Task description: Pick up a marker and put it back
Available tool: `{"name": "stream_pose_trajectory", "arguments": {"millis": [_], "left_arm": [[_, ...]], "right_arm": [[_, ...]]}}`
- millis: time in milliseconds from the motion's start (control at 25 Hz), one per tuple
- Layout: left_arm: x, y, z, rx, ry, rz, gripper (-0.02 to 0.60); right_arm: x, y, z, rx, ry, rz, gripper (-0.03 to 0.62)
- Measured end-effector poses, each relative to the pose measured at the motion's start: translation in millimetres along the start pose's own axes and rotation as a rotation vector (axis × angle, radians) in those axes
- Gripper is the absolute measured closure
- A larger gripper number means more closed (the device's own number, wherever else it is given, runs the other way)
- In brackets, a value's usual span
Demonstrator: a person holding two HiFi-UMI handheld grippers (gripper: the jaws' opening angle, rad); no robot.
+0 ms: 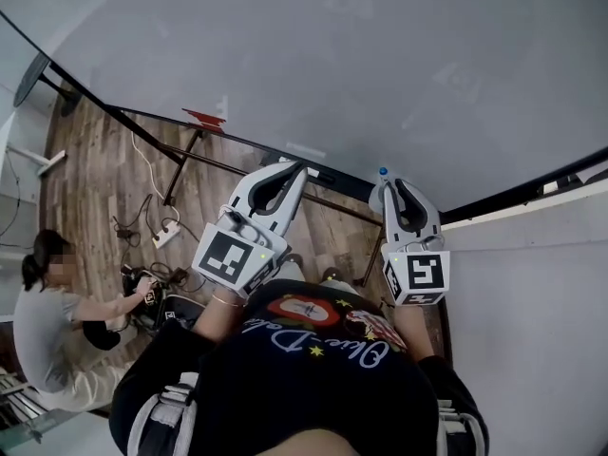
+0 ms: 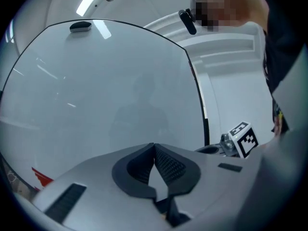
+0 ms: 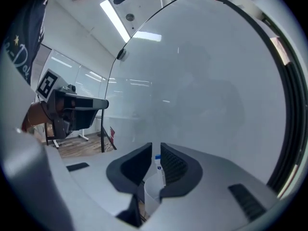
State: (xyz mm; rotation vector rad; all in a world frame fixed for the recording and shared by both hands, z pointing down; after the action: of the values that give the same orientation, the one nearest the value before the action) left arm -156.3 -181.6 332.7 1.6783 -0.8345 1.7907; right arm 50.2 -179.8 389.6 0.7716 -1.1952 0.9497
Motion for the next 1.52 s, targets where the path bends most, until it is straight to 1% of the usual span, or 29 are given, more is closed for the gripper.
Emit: {"name": "stream_pose_trajectory", "arguments": {"millis": [160, 400, 640, 1120, 1240, 1520], "left_arm": [[0, 11, 6, 0.048, -0.003, -0.003, 0.578], [4, 24, 7, 0.075, 0.0, -0.016, 0.578], [8, 36, 4, 0.084, -0.002, -0.023, 0.578], [13, 44, -4, 0.087, -0.015, -0.051, 0.578], [14, 47, -6, 0.081, -0.018, -0.057, 0.578], [13, 49, -8, 0.082, -0.017, -0.05, 0.578]], "right_arm": [[6, 1, 10, 0.061, 0.037, 0.016, 0.545], [17, 0, 26, 0.134, 0.108, -0.015, 0.526], [20, 7, 36, 0.187, 0.186, -0.11, 0.517], [24, 4, 45, 0.252, 0.302, -0.167, 0.521], [24, 5, 45, 0.247, 0.303, -0.16, 0.525], [17, 4, 39, 0.239, 0.251, -0.118, 0.526]]}}
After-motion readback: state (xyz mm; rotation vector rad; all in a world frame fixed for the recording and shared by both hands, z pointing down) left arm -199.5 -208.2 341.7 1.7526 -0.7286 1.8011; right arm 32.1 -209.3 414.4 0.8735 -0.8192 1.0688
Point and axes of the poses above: the fingertips, and each gripper's own axes: z forward along the fingers, y to its left, x out of its underside, the point moved 6 cm from there along -z, backward along the fingers, and after that the axes turned 6 degrees about z, right-handed, at the moved point
